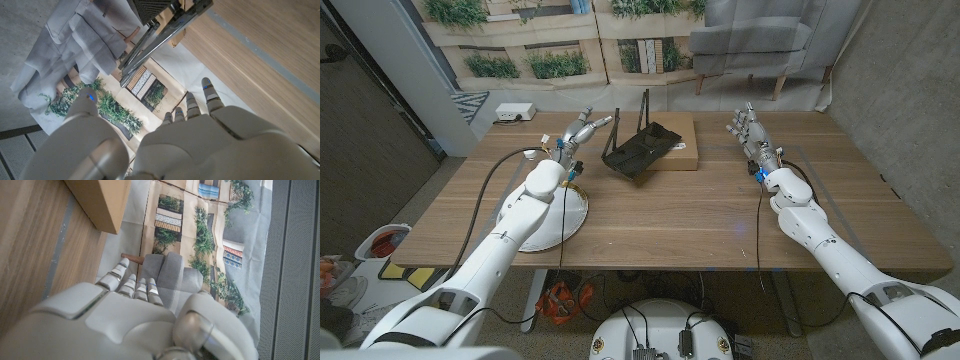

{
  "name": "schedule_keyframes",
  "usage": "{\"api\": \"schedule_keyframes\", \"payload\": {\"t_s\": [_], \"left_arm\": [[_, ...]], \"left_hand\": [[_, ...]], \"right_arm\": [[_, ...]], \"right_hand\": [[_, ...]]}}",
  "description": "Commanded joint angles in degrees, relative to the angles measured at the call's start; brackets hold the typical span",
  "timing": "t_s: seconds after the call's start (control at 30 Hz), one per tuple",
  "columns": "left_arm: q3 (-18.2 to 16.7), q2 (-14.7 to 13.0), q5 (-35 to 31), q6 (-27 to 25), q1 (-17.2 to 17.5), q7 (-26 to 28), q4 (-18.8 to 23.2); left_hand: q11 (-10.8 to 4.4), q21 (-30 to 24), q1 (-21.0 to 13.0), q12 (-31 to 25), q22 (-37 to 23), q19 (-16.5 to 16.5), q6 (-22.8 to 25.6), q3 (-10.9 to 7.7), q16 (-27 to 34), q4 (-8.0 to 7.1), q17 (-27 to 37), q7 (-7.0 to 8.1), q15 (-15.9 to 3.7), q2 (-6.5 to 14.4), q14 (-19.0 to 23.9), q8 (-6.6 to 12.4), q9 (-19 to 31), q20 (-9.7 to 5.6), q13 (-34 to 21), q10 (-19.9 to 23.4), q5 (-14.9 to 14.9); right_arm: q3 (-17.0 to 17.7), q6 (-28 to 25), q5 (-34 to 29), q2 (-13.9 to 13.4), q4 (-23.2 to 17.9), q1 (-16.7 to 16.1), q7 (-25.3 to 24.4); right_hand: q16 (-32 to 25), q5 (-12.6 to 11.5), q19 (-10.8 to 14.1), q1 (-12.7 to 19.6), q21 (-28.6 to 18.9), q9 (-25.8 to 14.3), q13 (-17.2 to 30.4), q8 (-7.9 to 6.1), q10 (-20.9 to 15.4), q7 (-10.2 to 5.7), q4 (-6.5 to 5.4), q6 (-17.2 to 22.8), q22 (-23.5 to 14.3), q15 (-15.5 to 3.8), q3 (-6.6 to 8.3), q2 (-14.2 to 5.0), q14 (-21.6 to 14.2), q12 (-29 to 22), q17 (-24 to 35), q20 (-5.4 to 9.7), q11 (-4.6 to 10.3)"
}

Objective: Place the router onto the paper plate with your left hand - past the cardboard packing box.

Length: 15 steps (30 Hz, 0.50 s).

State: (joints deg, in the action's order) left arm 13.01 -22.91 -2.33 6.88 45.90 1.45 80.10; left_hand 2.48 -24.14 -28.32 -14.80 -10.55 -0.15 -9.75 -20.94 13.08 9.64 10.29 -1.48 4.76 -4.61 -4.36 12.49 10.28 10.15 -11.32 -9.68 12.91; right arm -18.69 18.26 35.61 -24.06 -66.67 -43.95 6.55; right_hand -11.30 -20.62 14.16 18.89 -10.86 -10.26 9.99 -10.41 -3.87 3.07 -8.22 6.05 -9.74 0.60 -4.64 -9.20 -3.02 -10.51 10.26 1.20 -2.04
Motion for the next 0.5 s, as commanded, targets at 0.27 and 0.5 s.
{"api": "schedule_keyframes", "payload": {"t_s": [0.27,0.5], "left_arm": [[1.83,-2.77,-4.55,-9.38,-1.1,-2.04,5.95],[2.55,-3.65,-5.73,-13.18,-2.04,-4.42,7.64]], "left_hand": [[1.01,0.07,-2.19,-0.21,-0.13,1.3,1.08,0.08,0.01,-0.19,0.32,-1.64,0.41,-0.05,1.64,0.22,0.35,1.23,-0.29,-0.45,0.33],[1.21,0.03,-3.11,-0.3,-0.14,2.06,1.49,-0.03,-0.02,-0.17,0.35,-2.03,0.61,0.03,2.23,0.23,0.41,1.32,-0.37,0.08,0.37]], "right_arm": [[0.34,0.26,0.16,-0.18,0.9,-0.94,-0.25],[0.45,0.47,0.29,-0.21,1.03,-0.94,-0.07]], "right_hand": [[-0.26,-0.28,0.51,-0.02,-0.41,-0.18,0.31,-0.35,-0.58,-0.08,-0.06,0.45,-0.22,-0.03,0.38,0.27,-0.4,-0.2,0.24,0.16,0.19],[-0.27,-0.28,0.57,-0.04,-0.41,-0.18,0.31,-0.35,-0.52,-0.08,-0.04,0.47,-0.21,-0.01,0.39,0.31,-0.49,-0.17,0.23,0.2,0.35]]}}
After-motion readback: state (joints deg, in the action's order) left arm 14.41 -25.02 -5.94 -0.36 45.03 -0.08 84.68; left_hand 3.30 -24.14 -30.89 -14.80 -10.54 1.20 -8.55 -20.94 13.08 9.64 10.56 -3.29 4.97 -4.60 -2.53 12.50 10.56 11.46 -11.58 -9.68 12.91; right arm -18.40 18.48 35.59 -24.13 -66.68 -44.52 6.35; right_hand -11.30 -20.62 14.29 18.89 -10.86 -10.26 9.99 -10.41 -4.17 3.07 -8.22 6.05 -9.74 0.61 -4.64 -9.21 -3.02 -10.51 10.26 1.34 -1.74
